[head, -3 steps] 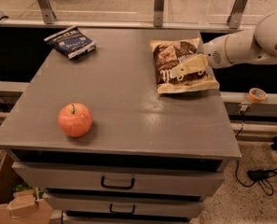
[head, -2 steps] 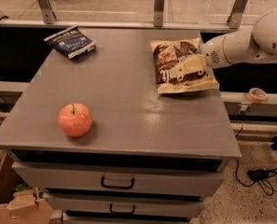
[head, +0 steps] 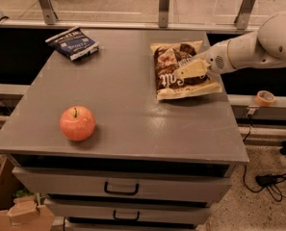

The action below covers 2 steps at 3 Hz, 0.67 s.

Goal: Move brown chip bag near blue chip bag

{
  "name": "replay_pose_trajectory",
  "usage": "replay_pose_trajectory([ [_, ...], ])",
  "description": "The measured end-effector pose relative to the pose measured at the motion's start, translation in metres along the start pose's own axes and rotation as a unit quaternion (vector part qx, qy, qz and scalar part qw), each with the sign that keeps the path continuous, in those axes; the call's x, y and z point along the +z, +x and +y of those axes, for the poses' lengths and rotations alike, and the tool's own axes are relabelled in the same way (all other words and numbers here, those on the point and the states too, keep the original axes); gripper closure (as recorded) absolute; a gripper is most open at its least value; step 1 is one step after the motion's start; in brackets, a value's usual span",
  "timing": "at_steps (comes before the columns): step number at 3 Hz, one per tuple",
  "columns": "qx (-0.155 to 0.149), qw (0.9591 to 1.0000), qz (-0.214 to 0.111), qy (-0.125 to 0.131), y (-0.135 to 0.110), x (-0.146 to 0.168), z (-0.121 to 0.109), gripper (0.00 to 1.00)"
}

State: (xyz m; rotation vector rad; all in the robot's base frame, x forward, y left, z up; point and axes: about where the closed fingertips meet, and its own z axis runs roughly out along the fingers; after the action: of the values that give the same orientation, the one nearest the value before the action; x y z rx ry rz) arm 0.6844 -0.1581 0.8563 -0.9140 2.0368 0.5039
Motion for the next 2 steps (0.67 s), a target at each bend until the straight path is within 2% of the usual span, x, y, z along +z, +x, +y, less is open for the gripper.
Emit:
replay_pose_trajectory([
  [2, -0.015, 0.9998, -0.016, 0.0, -0.0148, -0.0037, 0.0034, 0.88],
])
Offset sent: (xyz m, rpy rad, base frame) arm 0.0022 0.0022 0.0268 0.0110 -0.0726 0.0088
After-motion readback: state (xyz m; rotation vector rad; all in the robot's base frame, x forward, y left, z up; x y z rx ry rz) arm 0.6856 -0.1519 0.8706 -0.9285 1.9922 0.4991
